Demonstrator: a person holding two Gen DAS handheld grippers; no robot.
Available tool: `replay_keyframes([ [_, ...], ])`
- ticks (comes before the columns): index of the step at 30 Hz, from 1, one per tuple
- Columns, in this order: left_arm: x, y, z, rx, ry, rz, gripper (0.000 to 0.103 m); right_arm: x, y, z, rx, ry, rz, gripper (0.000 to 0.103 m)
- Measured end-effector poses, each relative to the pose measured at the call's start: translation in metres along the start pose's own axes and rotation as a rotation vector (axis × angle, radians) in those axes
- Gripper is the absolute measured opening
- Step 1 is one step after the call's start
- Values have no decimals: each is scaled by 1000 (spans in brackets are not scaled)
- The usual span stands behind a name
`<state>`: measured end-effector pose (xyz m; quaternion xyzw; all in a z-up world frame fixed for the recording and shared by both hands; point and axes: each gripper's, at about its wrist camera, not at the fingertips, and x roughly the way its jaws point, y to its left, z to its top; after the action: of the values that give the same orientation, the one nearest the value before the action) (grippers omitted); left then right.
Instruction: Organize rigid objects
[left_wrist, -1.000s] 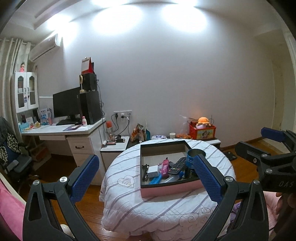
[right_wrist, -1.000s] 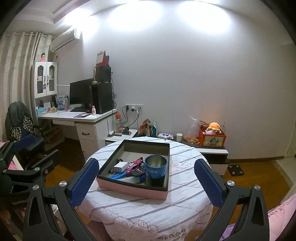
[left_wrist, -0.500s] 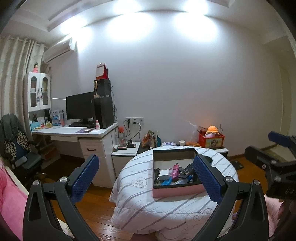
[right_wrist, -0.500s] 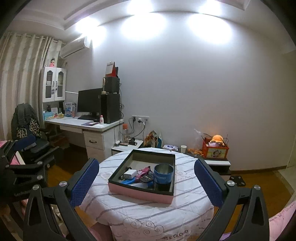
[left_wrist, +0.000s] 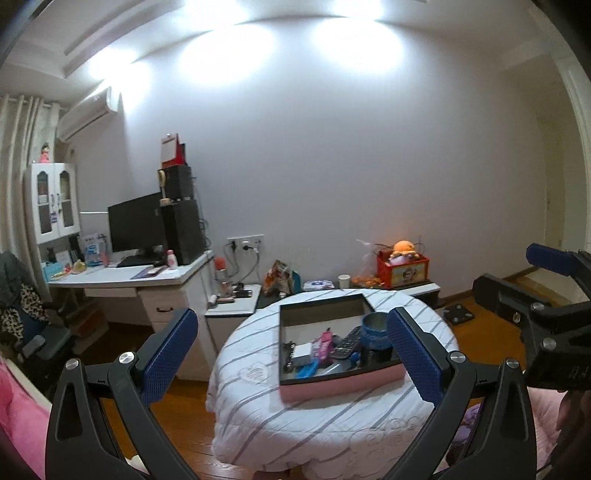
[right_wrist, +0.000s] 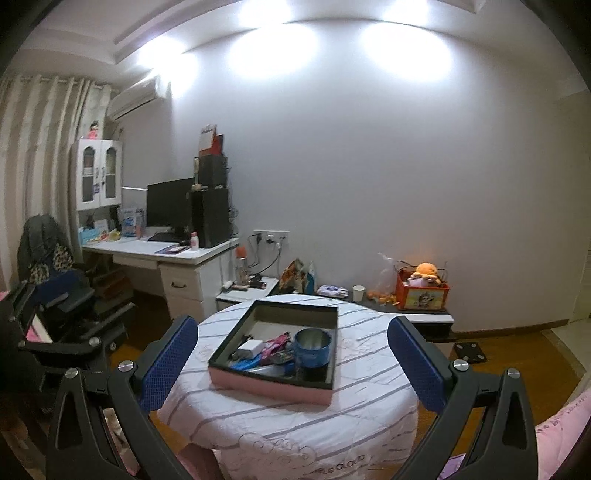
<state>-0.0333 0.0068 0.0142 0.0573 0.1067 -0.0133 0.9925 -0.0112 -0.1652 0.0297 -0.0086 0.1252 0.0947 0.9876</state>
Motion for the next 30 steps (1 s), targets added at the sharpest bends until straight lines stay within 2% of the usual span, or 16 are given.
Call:
replay_keyframes([
  [6,8,-1,15,-12,-17,-32,103,4,-10,9,5,6,-32,103],
  [16,7,6,35,-31,-41,-18,103,6,-8,31,-17,-8,-31,103],
  [20,11,10,41,-20,-26,-7,103,10,-7,37,-25,-6,-29,103],
  [22,12,14,44,-46,-18,2,103,11,-6,38,-24,0,-27,103],
  [25,14,22,44,-92,3,-25,103,12,-5,40,-20,12,-35,103],
  [30,3,21,44,-82,-26,17,103,8,0,41,-12,-3,-28,103],
])
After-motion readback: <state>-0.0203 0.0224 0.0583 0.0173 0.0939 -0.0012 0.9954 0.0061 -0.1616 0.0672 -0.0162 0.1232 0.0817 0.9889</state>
